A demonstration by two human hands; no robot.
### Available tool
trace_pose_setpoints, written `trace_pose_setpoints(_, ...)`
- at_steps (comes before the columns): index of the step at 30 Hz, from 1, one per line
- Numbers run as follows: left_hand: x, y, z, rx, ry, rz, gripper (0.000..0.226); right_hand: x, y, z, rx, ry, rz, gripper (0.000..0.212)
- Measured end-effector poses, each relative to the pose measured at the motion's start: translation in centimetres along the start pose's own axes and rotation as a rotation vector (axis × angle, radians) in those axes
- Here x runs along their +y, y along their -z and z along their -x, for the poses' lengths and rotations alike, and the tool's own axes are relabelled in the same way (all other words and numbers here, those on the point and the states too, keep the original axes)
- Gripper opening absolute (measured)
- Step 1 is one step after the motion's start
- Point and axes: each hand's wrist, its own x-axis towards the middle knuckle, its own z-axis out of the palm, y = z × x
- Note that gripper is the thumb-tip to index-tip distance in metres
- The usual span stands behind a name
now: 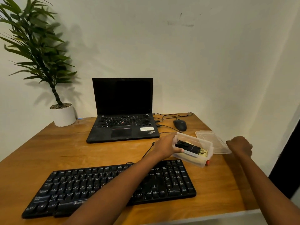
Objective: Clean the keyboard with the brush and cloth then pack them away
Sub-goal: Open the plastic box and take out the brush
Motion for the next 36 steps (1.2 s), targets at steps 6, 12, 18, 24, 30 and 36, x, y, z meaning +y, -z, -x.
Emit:
trace_pose_setpoints(6,-0.7,-0.4,0.0,-0.028,0.048,0.025,0.085,-6.4,0.2,3.5,-0.477,0.608,-0.050,0.021)
trace_pose_setpoints(12,-0.9,-0.5,-0.6,-0.014,0.090,-0.017,0.098,-7.6,-2.6,5.0,-0.780,0.666,0.378,0.058)
trace_pose_setpoints(18,-1.3,-0.3,-1.3,-0.010,0.123,0.005,0.096,-7.5,-4.1,5.0,-0.564,0.719,0.246,0.061)
trace_pose_setpoints(24,-0.8,0.5,-1.0,0.073,0.173,0.346,0.081,-7.9,-2.2,7.6,-0.303,0.754,-0.040,0.066)
trace_pose_setpoints(30,1.9,4.2,6.0,0.154,0.297,1.140,0.044,-7.7,-0.6,16.8,-0.240,0.844,-0.357,0.070)
trace_pose_setpoints(36,1.3,5.7,14.2,0.226,0.338,1.259,0.041,-6.4,-1.4,25.3,-0.242,0.858,-0.477,0.066)
